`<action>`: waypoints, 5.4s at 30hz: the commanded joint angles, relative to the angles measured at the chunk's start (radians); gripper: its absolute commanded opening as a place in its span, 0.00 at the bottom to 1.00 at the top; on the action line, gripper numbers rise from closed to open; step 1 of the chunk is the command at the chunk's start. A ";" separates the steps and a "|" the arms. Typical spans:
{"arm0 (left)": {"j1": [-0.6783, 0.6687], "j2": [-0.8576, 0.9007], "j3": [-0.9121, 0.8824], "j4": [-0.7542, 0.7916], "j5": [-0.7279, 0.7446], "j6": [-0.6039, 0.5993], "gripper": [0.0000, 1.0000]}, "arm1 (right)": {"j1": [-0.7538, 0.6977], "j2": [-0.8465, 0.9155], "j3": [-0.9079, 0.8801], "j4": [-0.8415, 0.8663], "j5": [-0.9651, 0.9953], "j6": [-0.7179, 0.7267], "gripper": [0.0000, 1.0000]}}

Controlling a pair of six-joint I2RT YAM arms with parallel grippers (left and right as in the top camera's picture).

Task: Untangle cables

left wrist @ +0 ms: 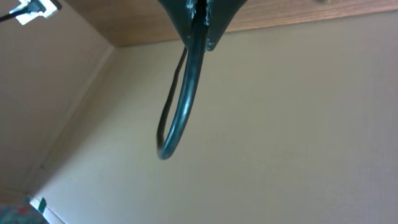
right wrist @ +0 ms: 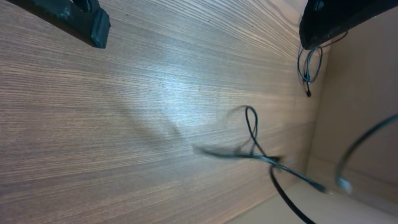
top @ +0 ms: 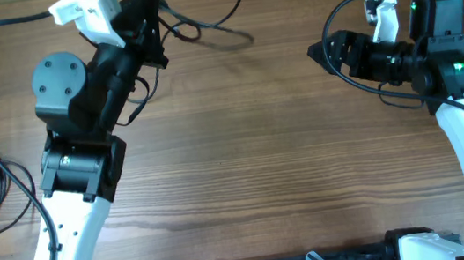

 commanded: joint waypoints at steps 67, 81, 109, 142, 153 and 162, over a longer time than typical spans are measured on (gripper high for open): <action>-0.057 -0.086 0.006 -0.233 -0.067 -0.402 0.04 | 0.171 0.219 0.010 0.724 -0.021 -0.182 0.08; -0.098 -0.024 0.006 -0.288 -0.067 -0.407 0.04 | 0.197 0.058 0.011 0.676 -0.157 -0.226 0.06; -0.131 0.001 0.006 -0.383 -0.066 -0.294 0.04 | 0.417 0.058 0.010 0.726 -0.139 -0.153 0.05; -0.131 0.084 0.006 -0.314 0.245 0.269 0.22 | 0.417 0.058 0.010 0.773 -0.164 0.035 0.05; -0.131 0.084 0.006 -0.315 0.245 0.270 0.04 | 0.417 0.058 0.010 0.773 -0.172 0.054 0.06; -0.093 0.083 0.006 -0.361 -0.031 0.256 0.04 | 0.406 0.058 0.010 0.774 0.029 0.116 0.72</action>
